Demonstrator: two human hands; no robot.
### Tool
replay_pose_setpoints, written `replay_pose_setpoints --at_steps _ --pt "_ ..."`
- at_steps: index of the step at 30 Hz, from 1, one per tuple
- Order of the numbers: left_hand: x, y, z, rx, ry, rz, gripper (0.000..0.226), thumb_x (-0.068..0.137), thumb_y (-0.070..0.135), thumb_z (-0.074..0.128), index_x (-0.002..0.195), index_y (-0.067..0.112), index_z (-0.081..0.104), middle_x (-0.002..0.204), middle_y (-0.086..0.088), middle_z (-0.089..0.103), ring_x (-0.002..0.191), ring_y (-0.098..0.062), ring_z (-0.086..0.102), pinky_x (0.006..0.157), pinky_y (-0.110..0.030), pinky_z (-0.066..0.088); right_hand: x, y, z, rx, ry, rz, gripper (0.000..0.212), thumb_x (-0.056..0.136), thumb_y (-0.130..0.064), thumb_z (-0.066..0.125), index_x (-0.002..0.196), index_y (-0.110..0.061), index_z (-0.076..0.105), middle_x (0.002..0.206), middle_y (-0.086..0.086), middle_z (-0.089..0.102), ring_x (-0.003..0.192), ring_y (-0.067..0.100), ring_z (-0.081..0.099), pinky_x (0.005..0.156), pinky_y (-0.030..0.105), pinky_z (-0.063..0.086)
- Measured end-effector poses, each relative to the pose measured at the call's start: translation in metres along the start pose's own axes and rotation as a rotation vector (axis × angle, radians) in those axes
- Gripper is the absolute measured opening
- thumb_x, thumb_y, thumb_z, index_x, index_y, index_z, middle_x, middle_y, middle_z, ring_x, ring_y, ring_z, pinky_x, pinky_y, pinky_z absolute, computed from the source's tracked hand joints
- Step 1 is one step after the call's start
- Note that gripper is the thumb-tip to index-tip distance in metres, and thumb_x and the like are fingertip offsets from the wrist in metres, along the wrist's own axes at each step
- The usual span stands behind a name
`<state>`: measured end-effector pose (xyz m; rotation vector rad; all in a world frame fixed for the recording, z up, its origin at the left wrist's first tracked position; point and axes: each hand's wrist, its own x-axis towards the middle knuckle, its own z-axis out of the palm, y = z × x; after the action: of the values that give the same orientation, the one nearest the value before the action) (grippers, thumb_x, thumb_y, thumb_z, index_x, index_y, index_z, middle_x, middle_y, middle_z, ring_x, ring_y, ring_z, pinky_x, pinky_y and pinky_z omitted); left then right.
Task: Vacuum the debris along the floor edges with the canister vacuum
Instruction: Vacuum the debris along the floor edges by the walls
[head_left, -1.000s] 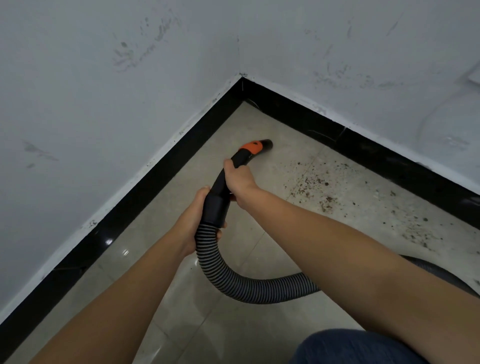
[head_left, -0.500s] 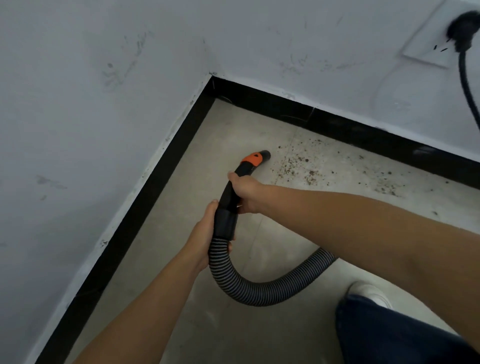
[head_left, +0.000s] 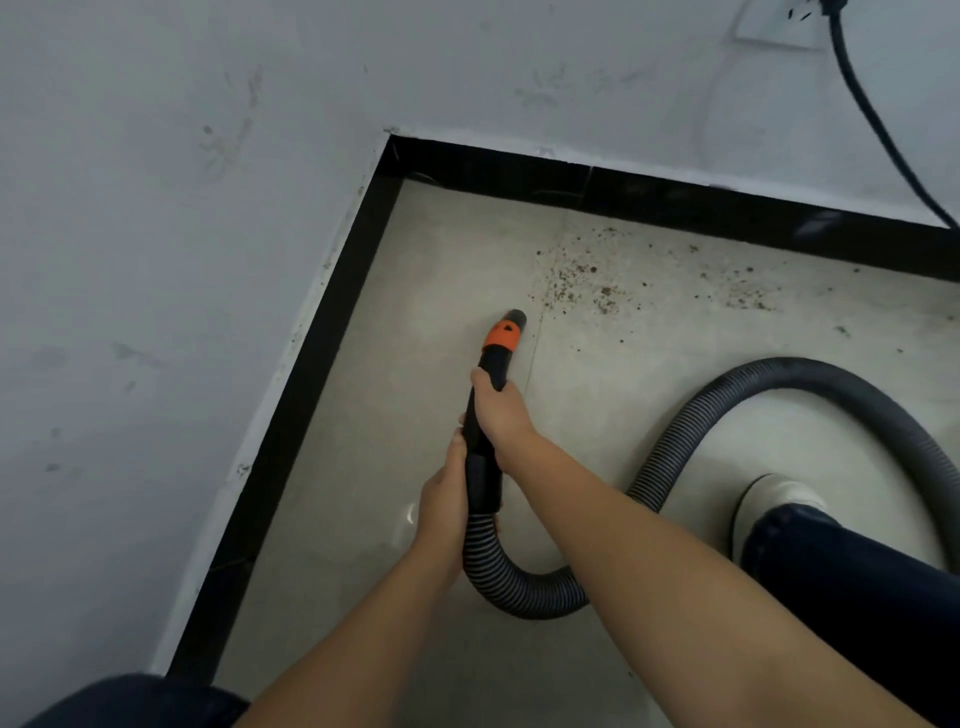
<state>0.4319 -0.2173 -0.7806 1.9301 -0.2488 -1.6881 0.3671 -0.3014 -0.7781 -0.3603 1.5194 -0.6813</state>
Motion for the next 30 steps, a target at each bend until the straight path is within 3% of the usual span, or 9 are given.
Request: replay_pose_setpoints --at_steps 4,8,17,23,30 --pt "-0.016 -0.016 -0.005 -0.021 0.022 0.006 0.071 0.084 0.071 0.047 0.103 0.006 0.070 0.083 -0.017 0.070 0.070 -0.029 0.065 0.061 -0.036 0.051 -0.019 0.009 0.002 -0.050 -0.056 0.017 0.022 0.097 -0.035 0.047 0.084 -0.016 0.046 0.072 0.009 0.051 0.057 0.020 0.051 0.056 0.030 0.046" --pt "-0.025 -0.028 -0.021 -0.040 0.054 -0.017 0.065 0.089 0.066 0.045 0.100 0.006 0.070 0.080 -0.017 0.070 0.066 -0.029 0.065 0.057 -0.035 0.051 -0.032 0.024 0.012 -0.076 -0.055 0.047 0.021 0.096 -0.037 0.048 0.094 -0.016 0.048 0.073 0.009 0.053 0.057 0.020 0.052 0.058 0.032 0.048" --pt "-0.029 -0.041 -0.043 0.056 0.048 -0.034 0.061 0.089 0.064 0.047 0.108 0.010 0.071 0.094 -0.016 0.073 0.087 -0.032 0.069 0.076 -0.041 0.055 -0.042 0.047 0.015 -0.016 0.018 0.059 0.024 0.096 -0.037 0.047 0.091 -0.014 0.048 0.075 0.011 0.055 0.060 0.023 0.053 0.063 0.036 0.049" --pt "-0.041 -0.033 -0.076 0.124 0.061 -0.042 0.059 0.091 0.060 0.047 0.108 0.008 0.069 0.094 -0.016 0.072 0.081 -0.028 0.066 0.066 -0.030 0.049 -0.054 0.067 0.034 0.032 0.078 0.069 0.027 0.097 -0.038 0.046 0.102 -0.013 0.051 0.078 0.006 0.056 0.065 0.019 0.055 0.067 0.032 0.048" --pt "-0.043 -0.020 -0.090 0.184 0.011 -0.019 0.050 0.094 0.055 0.047 0.110 0.012 0.067 0.097 -0.015 0.071 0.080 -0.024 0.066 0.062 -0.028 0.049 -0.059 0.072 0.044 0.087 0.154 0.079 0.033 0.096 -0.042 0.045 0.108 -0.012 0.049 0.091 0.011 0.060 0.080 0.026 0.060 0.081 0.040 0.053"
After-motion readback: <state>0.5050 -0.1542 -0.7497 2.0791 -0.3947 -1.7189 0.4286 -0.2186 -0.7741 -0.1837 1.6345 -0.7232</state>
